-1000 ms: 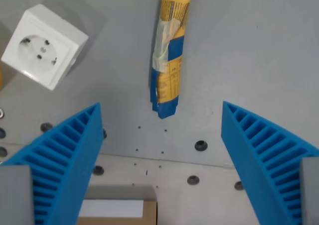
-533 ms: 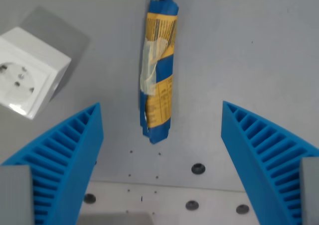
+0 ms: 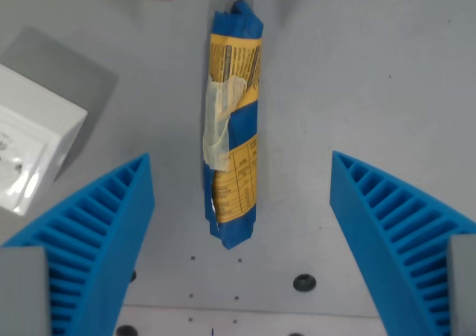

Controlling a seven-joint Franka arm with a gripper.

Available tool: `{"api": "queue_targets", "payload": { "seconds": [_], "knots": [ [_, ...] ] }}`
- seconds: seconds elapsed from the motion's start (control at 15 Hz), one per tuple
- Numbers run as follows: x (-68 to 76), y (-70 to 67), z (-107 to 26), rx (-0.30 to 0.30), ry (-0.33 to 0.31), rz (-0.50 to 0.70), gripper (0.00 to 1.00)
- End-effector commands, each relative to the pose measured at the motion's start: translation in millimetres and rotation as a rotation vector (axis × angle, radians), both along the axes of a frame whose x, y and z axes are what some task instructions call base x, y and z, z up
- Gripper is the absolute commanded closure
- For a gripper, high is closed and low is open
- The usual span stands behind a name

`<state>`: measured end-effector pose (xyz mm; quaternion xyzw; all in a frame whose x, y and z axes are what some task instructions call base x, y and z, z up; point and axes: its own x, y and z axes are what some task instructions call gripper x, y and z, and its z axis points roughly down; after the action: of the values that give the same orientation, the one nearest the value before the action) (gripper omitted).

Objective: Pick up the blue bag

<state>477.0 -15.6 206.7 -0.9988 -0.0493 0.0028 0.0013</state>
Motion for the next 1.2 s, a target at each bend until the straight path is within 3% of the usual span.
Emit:
{"api": "queue_targets", "payload": {
  "seconds": [0.07,0.53,0.6,1.2],
  "knots": [
    [-5.7,-3.7,-17.3,0.031,-0.121,-0.027,0.00],
    [-4.1,-1.1,-52.2,0.033,-0.106,-0.018,0.00],
    [-5.6,-0.7,-57.4,0.033,-0.107,-0.017,1.00],
    [-5.6,-0.7,-57.4,0.033,-0.107,-0.017,1.00]
  ]
}}
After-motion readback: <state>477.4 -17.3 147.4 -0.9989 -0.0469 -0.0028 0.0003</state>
